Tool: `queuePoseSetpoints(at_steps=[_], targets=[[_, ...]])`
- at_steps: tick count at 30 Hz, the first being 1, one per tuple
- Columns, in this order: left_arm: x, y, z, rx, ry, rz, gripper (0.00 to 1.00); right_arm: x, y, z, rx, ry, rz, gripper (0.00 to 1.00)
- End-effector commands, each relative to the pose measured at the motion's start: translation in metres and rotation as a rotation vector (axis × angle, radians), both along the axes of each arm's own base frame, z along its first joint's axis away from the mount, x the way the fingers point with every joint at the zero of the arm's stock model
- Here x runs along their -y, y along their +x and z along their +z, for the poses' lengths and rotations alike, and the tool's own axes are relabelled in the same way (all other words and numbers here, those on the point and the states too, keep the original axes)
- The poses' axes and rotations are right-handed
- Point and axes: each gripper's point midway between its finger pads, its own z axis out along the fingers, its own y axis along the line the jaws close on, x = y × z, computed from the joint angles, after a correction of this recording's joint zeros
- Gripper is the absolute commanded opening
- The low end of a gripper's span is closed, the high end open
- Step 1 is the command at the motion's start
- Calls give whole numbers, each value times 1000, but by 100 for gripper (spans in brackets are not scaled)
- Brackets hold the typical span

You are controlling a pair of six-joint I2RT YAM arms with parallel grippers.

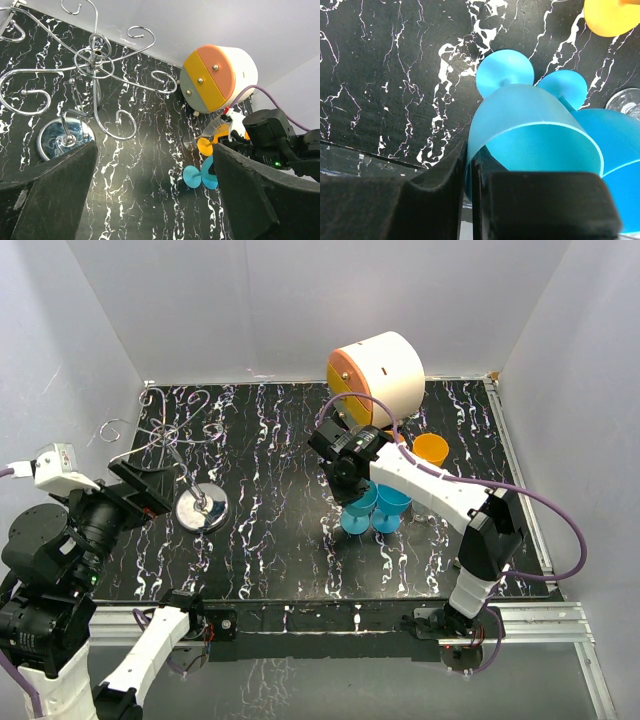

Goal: Take the wine glass off the wine glass rack

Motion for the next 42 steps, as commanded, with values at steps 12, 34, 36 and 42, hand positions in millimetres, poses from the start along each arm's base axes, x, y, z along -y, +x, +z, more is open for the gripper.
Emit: queuePoseSetpoints(at_steps=[12,34,36,42], targets=[[-4,1,3,-3,16,15,99,-20,17,67,157,134,32,42],[9,66,109,297,82,-11,99,128,5,369,1282,538,-259,98],[10,70,121,331,97,-18,99,153,-8,384,1330,550,-319,98],[6,80,138,389,143,9,99,194,-35,402,1365,577,-405,98]])
